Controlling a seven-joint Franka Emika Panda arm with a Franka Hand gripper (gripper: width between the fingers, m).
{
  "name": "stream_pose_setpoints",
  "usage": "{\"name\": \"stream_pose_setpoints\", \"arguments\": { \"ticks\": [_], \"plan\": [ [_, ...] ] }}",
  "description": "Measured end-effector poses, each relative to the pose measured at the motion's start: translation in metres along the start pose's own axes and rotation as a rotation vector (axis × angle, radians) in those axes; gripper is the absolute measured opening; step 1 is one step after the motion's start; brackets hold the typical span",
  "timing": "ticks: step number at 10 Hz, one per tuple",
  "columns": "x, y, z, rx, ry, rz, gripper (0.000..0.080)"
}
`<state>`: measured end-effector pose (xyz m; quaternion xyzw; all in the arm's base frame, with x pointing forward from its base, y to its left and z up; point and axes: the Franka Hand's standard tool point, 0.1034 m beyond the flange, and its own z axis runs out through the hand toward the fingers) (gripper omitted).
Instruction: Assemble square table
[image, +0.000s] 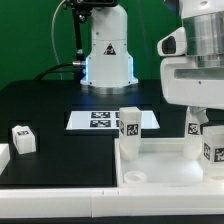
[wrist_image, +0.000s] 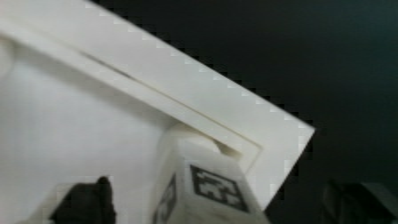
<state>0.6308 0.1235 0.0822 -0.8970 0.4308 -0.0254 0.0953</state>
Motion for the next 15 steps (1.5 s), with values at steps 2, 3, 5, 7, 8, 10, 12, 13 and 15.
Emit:
{"name": "stream_pose_setpoints", "arguments": {
  "ticks": [2,3,5,7,8,10,12,13,15],
  "plan": [
    [0.001,0.001,0.000,-0.002,0.001,-0.114,0.0643],
    [0.001,0.001,0.000,-0.002,0.001,-0.190,0.0643],
    [0.020,0.003,0.001,-0.037,0.028,-0.578,0.0649],
    [0.025,-0.005,0.006,-0.070,0.022,-0.839,0.0649],
    [0.026,-0.004,0.006,-0.068,0.025,-0.838,0.0649],
    [0.026,-0.004,0.006,-0.068,0.024,-0.819,0.0510],
    [0.025,-0.004,0.007,-0.064,0.028,-0.663,0.0373],
    [0.026,-0.004,0.007,-0.063,0.030,-0.598,0.0285],
    [0.029,-0.002,0.007,-0.063,0.041,-0.378,0.0285]
  ]
}}
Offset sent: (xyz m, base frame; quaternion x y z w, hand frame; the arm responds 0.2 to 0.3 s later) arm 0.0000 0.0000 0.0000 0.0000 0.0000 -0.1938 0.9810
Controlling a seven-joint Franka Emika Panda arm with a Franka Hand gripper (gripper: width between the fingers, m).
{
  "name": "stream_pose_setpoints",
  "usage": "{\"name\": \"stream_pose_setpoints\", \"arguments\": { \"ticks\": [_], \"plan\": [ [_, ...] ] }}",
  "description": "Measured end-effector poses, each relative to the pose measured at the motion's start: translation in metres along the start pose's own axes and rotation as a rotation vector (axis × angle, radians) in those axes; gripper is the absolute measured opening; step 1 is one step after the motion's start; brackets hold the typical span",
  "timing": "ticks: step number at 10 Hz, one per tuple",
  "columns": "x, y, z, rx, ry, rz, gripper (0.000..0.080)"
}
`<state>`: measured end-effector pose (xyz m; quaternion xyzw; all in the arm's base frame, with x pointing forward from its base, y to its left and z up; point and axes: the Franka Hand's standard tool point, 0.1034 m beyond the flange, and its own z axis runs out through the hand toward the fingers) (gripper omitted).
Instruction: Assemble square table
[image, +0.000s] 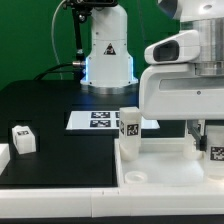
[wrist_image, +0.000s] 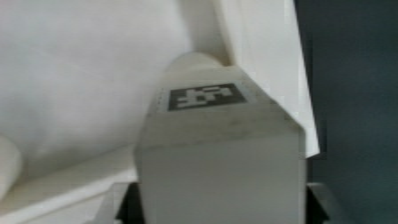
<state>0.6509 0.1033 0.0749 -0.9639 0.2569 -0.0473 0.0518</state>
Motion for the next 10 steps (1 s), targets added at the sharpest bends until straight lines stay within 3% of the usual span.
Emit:
{"name": "stream_pose_setpoints", "arguments": {
  "ticks": [4,6,8,9,10],
  "plan": [
    [0.002,0.010,0.002,0.010,-0.025,0.577,0.0285],
    [-0.001,0.015,0.002,0.038,-0.048,0.819,0.0287],
    [-0.002,0.015,0.002,0.038,-0.057,0.880,0.0287],
    [-0.002,0.015,0.002,0.037,-0.057,0.875,0.0360],
    [-0.005,0.015,0.001,0.015,-0.070,0.794,0.0360]
  ]
}}
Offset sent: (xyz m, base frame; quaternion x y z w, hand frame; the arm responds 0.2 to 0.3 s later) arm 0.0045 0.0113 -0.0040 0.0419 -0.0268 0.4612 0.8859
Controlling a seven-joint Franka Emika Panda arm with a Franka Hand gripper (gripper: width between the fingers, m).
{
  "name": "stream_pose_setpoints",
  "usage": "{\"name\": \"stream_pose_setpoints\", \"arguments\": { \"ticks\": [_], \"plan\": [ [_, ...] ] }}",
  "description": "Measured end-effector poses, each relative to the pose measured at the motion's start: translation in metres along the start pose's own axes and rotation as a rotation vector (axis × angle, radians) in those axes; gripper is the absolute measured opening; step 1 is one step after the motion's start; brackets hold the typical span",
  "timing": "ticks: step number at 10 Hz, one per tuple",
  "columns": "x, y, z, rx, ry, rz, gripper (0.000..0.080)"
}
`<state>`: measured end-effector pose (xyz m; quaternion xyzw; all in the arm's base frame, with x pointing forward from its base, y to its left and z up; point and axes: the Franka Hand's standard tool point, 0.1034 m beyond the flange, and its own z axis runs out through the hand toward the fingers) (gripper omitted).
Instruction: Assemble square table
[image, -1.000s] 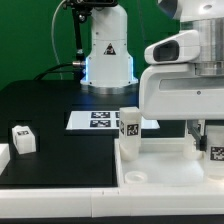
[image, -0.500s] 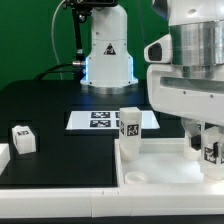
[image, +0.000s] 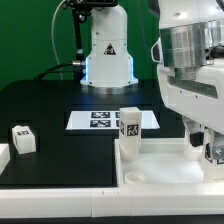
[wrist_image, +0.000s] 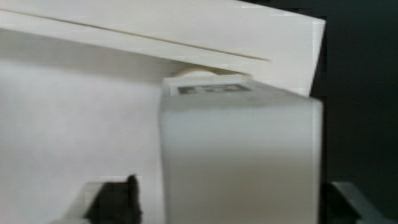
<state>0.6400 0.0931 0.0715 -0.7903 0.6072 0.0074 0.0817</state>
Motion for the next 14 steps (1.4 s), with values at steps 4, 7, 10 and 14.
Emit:
{"name": "stream_pose_setpoints", "arguments": {
  "ticks": [4,7,10,14],
  "plan": [
    [-0.010,-0.010,-0.006,-0.055,-0.040,-0.464,0.0643],
    [-0.007,-0.010,-0.007,-0.065,-0.026,-0.724,0.0648],
    [-0.021,-0.014,-0.003,-0.075,0.001,-1.146,0.0649],
    [-0.014,-0.013,-0.003,-0.085,-0.002,-1.412,0.0649]
  ]
}}
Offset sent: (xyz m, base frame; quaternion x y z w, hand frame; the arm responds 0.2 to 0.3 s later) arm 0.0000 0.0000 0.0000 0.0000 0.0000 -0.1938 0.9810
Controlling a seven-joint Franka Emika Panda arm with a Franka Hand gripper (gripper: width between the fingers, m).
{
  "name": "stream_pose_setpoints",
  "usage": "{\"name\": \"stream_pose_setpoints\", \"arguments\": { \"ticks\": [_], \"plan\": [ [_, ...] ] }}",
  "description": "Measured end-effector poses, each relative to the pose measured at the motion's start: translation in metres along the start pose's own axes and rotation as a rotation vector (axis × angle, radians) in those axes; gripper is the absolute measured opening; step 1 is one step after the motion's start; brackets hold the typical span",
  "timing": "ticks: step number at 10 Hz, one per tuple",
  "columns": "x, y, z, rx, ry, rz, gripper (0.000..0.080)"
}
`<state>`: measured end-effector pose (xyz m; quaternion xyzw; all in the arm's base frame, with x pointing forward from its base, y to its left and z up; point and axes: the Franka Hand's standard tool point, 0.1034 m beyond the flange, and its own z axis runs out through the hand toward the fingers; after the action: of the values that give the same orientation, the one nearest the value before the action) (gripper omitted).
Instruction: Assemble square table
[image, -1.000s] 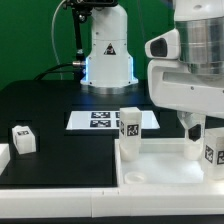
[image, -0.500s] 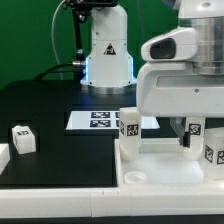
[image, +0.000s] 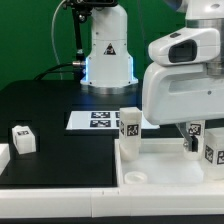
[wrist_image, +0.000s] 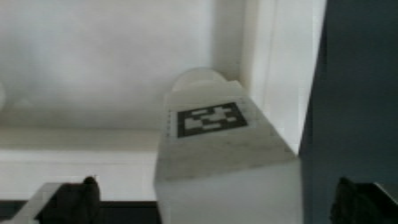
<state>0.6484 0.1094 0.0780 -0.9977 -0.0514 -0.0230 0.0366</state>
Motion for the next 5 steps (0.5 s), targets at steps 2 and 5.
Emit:
{"name": "stream_pose_setpoints", "arguments": {
  "ticks": [2,5],
  "plan": [
    [0.0052,-0.0004,0.0009,-0.035,0.044,-0.180,0.0649],
    [0.0052,0.0003,0.0009,-0.032,0.046,-0.117,0.0380]
  ]
}}
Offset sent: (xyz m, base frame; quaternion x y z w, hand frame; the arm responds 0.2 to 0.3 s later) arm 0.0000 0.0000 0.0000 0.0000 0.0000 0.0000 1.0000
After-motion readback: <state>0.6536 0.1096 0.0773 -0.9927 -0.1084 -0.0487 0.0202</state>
